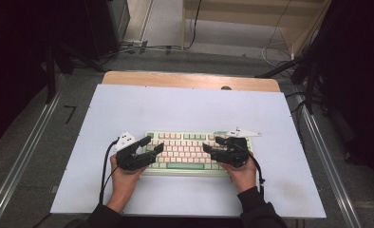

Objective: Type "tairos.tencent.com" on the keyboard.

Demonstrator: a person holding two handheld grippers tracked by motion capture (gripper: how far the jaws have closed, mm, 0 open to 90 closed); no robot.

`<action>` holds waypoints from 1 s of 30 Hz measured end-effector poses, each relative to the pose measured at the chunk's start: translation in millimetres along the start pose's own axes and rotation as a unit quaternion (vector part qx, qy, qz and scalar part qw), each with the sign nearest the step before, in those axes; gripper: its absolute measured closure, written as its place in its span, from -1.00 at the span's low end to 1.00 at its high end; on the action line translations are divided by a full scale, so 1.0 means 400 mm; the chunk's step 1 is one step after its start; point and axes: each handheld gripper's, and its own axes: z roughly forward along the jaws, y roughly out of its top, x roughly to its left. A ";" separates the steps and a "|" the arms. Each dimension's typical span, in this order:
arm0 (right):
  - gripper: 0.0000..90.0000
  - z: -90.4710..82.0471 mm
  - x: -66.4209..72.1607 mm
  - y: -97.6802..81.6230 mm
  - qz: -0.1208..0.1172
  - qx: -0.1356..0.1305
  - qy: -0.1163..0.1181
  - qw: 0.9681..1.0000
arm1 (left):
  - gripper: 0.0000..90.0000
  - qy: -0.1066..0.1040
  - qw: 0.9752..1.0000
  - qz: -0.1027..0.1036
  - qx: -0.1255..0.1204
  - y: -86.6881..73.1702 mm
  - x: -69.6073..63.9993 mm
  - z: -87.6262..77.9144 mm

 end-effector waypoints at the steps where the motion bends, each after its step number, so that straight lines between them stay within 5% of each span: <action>1: -0.26 -0.001 0.002 0.000 -0.001 -0.001 0.002 1.000 | -0.19 -0.001 1.000 0.000 -0.001 0.000 0.000 -0.001; 16: -0.21 -0.009 0.030 -0.011 -0.013 0.006 0.021 1.000 | -0.27 0.008 1.000 -0.003 -0.004 0.002 0.004 -0.006; 25: 0.87 0.004 0.053 -0.025 -0.045 0.017 0.041 0.998 | -0.28 0.014 1.000 -0.010 -0.008 0.004 0.012 -0.008; 30: 0.94 0.013 0.073 -0.030 -0.063 0.027 0.045 0.997 | -0.28 0.013 1.000 -0.008 -0.008 0.004 0.010 -0.009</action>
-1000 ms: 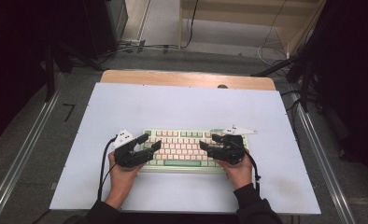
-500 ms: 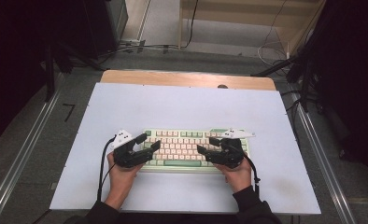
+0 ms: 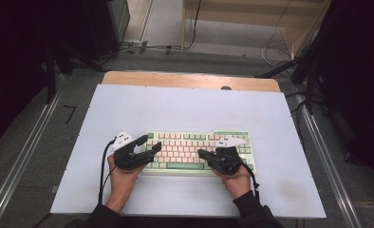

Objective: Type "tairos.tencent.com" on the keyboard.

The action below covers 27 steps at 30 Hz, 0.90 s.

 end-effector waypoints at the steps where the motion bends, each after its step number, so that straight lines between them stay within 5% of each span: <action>1: 0.94 0.004 0.003 -0.001 -0.001 0.005 0.001 1.000 | -0.27 0.000 1.000 0.001 0.002 0.000 0.001 0.000; 21: 0.94 0.048 0.013 -0.017 -0.024 0.041 -0.010 0.999 | -0.28 0.000 1.000 0.000 0.004 -0.002 0.001 0.004; 23: 0.93 0.048 0.011 -0.015 -0.018 0.039 -0.006 0.999 | -0.27 -0.001 1.000 0.001 0.004 -0.001 0.000 0.002; 27: 0.69 0.003 0.002 0.003 -0.004 -0.005 0.004 1.000 | -0.28 0.001 1.000 -0.003 0.001 0.000 0.004 0.001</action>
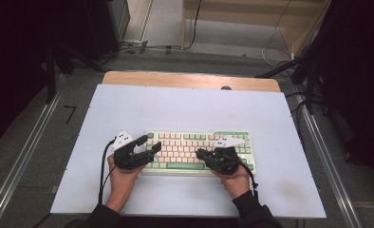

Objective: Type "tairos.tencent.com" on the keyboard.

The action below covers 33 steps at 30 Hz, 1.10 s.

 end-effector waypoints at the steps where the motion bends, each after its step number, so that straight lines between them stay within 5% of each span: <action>1: 0.56 -0.014 -0.006 0.004 0.003 -0.014 -0.002 1.000 | -0.28 0.001 1.000 0.000 0.000 0.000 0.001 0.000; 7: -0.12 -0.074 -0.057 0.006 0.050 -0.060 -0.033 0.996 | -0.28 0.001 1.000 -0.003 -0.002 0.001 0.001 0.006; 11: -0.29 -0.091 -0.085 0.001 0.074 -0.066 -0.047 0.994 | -0.28 0.001 1.000 -0.005 -0.003 0.002 0.003 0.005; 17: -0.38 -0.100 -0.110 -0.005 0.090 -0.062 -0.060 0.992 | -0.30 0.005 1.000 -0.007 -0.007 0.004 0.004 0.001; 33: -0.40 -0.106 -0.103 -0.009 0.089 -0.055 -0.065 0.992 | -0.41 0.030 0.999 -0.009 -0.018 0.010 0.022 -0.018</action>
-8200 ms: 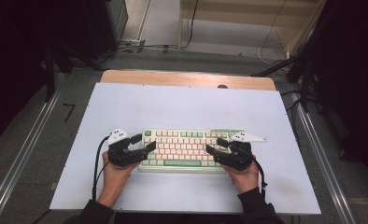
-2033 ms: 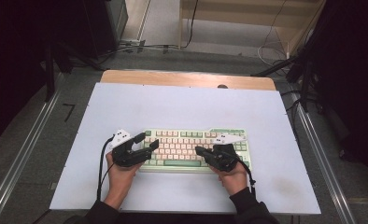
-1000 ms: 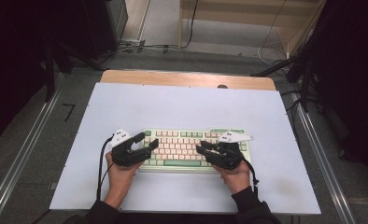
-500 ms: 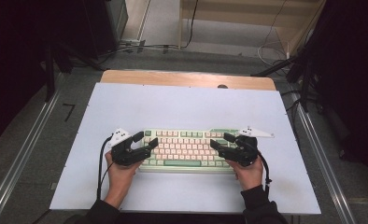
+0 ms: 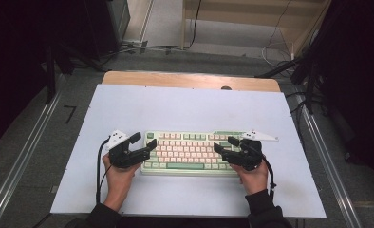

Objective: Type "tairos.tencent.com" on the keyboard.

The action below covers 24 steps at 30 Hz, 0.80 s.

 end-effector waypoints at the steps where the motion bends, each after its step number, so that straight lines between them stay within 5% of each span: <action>1: -0.40 -0.001 0.000 -0.002 0.000 0.000 0.000 1.000 | -0.41 0.004 1.000 -0.001 0.000 0.001 0.003 -0.001; 24: -0.44 0.004 -0.001 -0.007 -0.001 0.007 -0.016 1.000 | -0.49 0.045 0.999 0.012 -0.003 0.006 0.029 -0.014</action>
